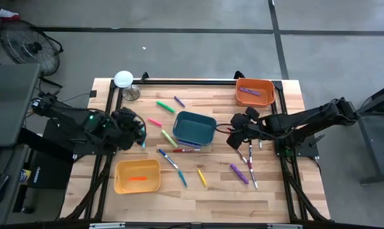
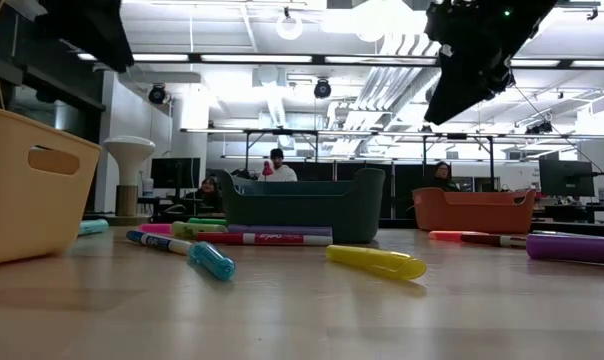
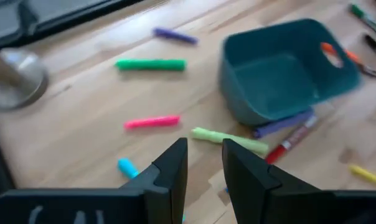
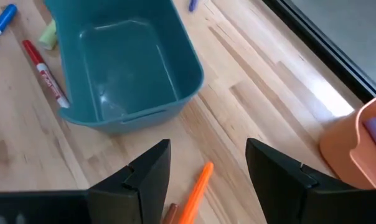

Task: Pick & Place Markers
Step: Put the blue highlighter pen into the orange bin

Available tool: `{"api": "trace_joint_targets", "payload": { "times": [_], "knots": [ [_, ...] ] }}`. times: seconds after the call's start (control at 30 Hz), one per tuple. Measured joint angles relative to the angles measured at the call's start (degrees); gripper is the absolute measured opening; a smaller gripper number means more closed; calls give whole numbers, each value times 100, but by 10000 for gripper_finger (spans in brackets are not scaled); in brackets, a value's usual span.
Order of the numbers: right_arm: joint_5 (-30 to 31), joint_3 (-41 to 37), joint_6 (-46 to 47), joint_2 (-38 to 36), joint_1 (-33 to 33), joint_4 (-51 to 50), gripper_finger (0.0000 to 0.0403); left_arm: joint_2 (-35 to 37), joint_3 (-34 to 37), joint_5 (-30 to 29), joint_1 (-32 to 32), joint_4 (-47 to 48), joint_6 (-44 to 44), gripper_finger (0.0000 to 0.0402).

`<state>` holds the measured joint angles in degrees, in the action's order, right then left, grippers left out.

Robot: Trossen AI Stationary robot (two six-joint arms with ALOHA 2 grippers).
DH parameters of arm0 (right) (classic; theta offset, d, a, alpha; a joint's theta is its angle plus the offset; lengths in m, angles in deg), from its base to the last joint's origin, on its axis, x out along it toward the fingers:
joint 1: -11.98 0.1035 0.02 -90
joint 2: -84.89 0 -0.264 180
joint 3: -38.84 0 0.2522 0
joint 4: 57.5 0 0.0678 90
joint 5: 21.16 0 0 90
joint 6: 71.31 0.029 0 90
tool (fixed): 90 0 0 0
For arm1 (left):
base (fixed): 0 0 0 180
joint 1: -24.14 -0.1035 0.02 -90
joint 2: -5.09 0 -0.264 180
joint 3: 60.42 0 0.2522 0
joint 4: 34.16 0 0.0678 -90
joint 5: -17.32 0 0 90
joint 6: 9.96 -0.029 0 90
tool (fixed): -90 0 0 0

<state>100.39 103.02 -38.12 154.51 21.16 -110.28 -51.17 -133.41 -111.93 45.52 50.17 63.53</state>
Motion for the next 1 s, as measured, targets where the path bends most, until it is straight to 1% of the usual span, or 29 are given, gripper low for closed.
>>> {"api": "trace_joint_targets", "payload": {
  "times": [0.07,0.17,0.23,0.33,0.43,0.5,0.6,0.7,0.8,0.9,1.0],
  "knots": [
    [64,0,31,0,-1,-25,197,-28,0,232,-343,39,29,97],
    [362,0,48,0,-1,-198,197,-76,0,610,-850,39,15,97],
    [546,0,51,0,-1,-310,197,-141,1,812,-1132,55,-217,97],
    [777,0,194,0,-14,-515,197,-236,4,995,-1390,85,-472,97],
    [1010,0,464,0,-14,-956,197,-432,6,1138,-1627,120,-633,100],
    [1246,-17,807,0,6,-1323,197,-619,6,1316,-1768,119,-723,110],
    [1453,-238,1247,-111,75,-1590,197,-855,9,1477,-1938,141,-765,140],
    [1391,-499,1498,-371,165,-1456,197,-1094,4,1555,-2127,132,-767,177],
    [1265,-778,1663,-676,335,-1218,197,-1275,2,1890,-2407,99,-768,204],
    [1151,-989,1878,-951,519,-1017,197,-1337,9,2140,-2671,129,-837,216],
    [1007,-1187,1975,-1146,684,-832,197,-1475,-4,2309,-2879,25,-878,218]
  ]
}}
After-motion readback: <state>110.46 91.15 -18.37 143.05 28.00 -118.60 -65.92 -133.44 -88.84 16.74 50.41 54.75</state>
